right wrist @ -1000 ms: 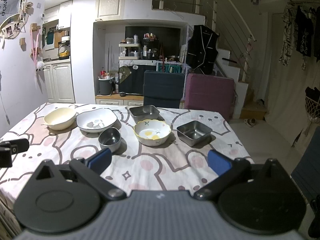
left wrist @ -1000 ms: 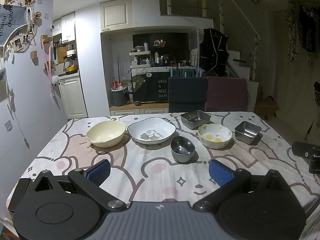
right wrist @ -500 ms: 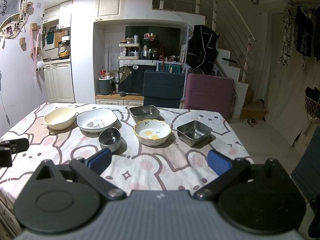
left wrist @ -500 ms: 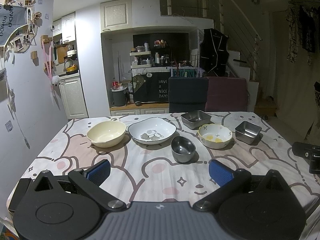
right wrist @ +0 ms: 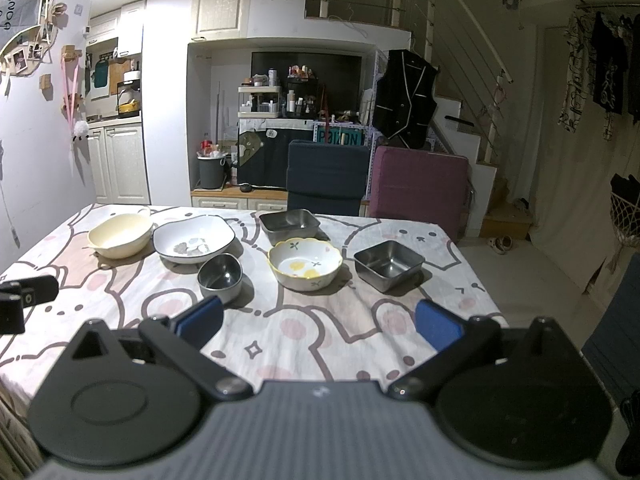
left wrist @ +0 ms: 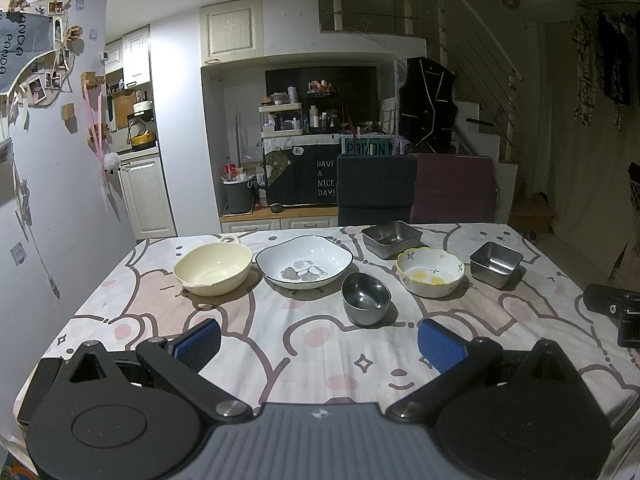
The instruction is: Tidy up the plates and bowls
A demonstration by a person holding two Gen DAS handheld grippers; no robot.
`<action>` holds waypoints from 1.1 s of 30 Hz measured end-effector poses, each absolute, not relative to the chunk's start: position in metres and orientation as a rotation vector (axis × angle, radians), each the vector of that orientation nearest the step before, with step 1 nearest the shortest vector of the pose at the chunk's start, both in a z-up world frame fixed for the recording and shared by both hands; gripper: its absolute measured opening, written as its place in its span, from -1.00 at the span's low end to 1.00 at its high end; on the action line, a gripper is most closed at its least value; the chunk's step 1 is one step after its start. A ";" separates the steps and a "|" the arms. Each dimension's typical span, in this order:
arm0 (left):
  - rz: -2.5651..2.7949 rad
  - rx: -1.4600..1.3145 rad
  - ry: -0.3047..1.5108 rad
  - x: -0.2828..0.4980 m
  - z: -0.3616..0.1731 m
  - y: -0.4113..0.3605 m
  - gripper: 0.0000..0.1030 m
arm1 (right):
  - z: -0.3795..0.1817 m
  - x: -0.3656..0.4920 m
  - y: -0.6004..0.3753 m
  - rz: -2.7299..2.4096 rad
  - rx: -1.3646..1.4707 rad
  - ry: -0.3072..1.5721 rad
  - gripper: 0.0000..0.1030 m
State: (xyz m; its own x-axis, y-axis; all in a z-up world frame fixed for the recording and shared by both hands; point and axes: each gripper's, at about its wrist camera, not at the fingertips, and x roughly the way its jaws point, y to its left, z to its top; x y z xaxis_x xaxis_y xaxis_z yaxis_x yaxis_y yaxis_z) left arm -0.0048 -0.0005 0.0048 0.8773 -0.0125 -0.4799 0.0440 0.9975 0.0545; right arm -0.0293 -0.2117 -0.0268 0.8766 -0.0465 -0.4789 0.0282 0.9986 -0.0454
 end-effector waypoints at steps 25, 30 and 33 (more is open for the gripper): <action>-0.029 0.067 0.499 -0.005 0.004 -0.001 1.00 | -0.027 -0.029 -0.211 -0.039 -0.038 0.503 1.00; -0.028 0.067 0.498 -0.005 0.004 -0.001 1.00 | -0.026 -0.031 -0.211 -0.039 -0.038 0.503 1.00; -0.027 0.067 0.498 -0.005 0.004 -0.001 1.00 | -0.026 -0.031 -0.211 -0.039 -0.038 0.503 1.00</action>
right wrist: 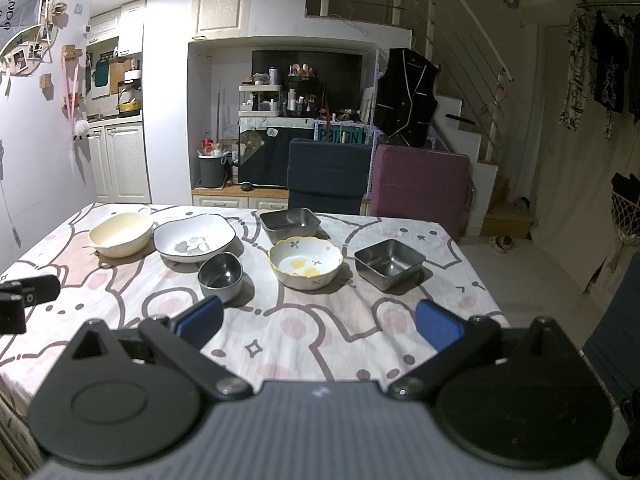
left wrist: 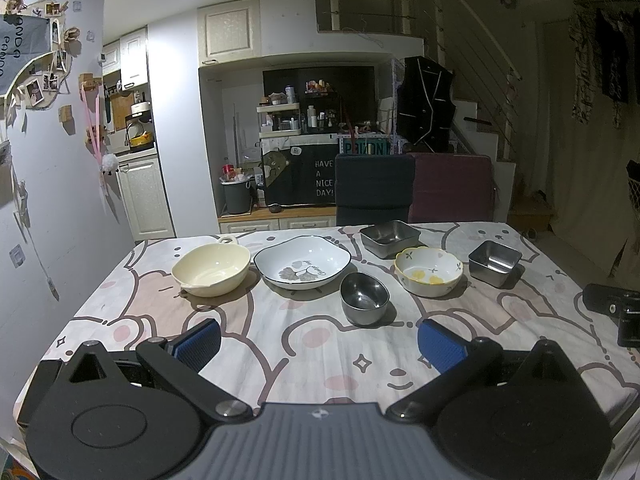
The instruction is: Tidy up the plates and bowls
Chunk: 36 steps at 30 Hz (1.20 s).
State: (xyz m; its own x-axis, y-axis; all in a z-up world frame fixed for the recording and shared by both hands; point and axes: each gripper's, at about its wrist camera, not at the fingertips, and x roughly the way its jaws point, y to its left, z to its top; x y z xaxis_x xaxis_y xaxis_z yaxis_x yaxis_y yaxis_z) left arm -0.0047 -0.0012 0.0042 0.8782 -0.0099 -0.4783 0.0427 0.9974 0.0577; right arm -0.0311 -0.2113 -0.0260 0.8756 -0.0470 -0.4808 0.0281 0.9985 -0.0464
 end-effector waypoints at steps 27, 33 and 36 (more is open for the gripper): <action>0.049 -0.018 0.559 0.071 0.005 0.026 1.00 | -0.034 0.039 -0.186 0.072 -0.002 0.553 1.00; 0.063 -0.068 0.530 0.095 0.019 0.034 1.00 | -0.028 0.063 -0.171 0.111 -0.019 0.522 1.00; 0.087 -0.079 0.520 0.110 0.023 0.041 1.00 | -0.023 0.075 -0.162 0.132 -0.041 0.504 1.00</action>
State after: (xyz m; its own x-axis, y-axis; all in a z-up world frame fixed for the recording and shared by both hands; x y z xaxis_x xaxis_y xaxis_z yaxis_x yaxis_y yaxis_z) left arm 0.1103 0.0408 0.0232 0.8641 0.0632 -0.4993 -0.1034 0.9932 -0.0533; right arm 0.0751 -0.1625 -0.0226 0.8673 0.1158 -0.4840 -0.1363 0.9906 -0.0071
